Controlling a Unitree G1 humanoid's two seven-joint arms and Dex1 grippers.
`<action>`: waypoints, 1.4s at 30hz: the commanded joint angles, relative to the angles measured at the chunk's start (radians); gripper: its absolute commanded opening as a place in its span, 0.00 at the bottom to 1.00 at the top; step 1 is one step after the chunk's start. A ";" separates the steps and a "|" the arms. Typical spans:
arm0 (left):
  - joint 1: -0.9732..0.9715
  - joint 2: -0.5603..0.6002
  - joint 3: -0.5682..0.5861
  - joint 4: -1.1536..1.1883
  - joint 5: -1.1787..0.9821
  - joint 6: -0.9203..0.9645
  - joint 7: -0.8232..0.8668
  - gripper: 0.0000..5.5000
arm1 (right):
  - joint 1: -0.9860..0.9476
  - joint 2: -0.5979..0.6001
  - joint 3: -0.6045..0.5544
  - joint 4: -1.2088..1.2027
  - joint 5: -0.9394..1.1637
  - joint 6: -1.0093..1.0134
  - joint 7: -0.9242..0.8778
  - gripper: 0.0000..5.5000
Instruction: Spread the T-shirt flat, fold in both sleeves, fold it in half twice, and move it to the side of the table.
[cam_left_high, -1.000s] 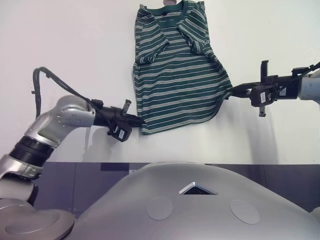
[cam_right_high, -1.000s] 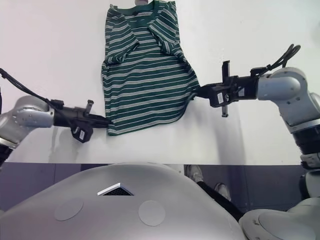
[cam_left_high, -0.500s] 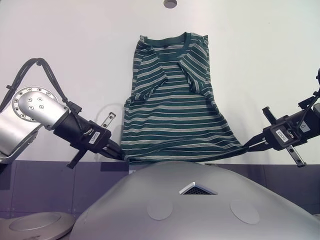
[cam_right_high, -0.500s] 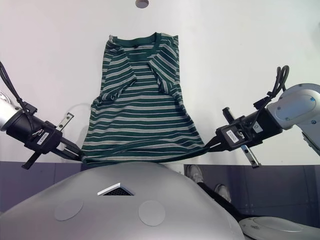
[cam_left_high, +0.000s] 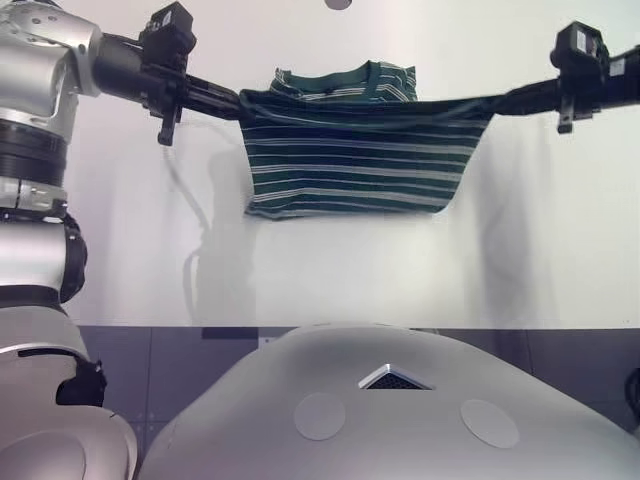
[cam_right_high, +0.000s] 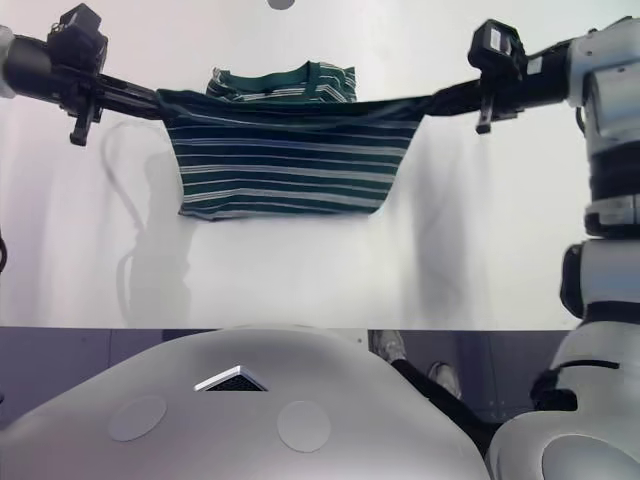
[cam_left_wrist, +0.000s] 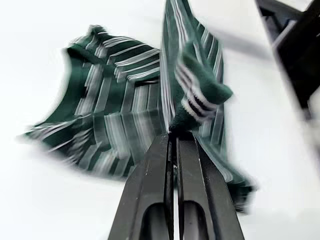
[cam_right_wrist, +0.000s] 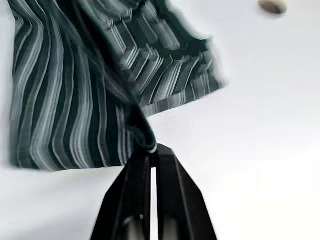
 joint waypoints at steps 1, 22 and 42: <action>-0.053 -0.051 -0.005 0.163 0.148 -0.145 0.081 0.00 | -0.097 0.127 -0.018 0.187 -0.096 -0.115 -0.164 0.00; 0.242 -0.525 0.691 -0.370 -0.031 -0.338 1.265 0.38 | 0.324 0.633 -0.018 -0.651 -0.184 0.234 -1.035 0.40; 0.354 -0.677 0.582 -0.673 0.065 -0.338 1.443 0.38 | 0.499 0.150 0.478 -0.720 -0.275 0.078 -0.284 0.40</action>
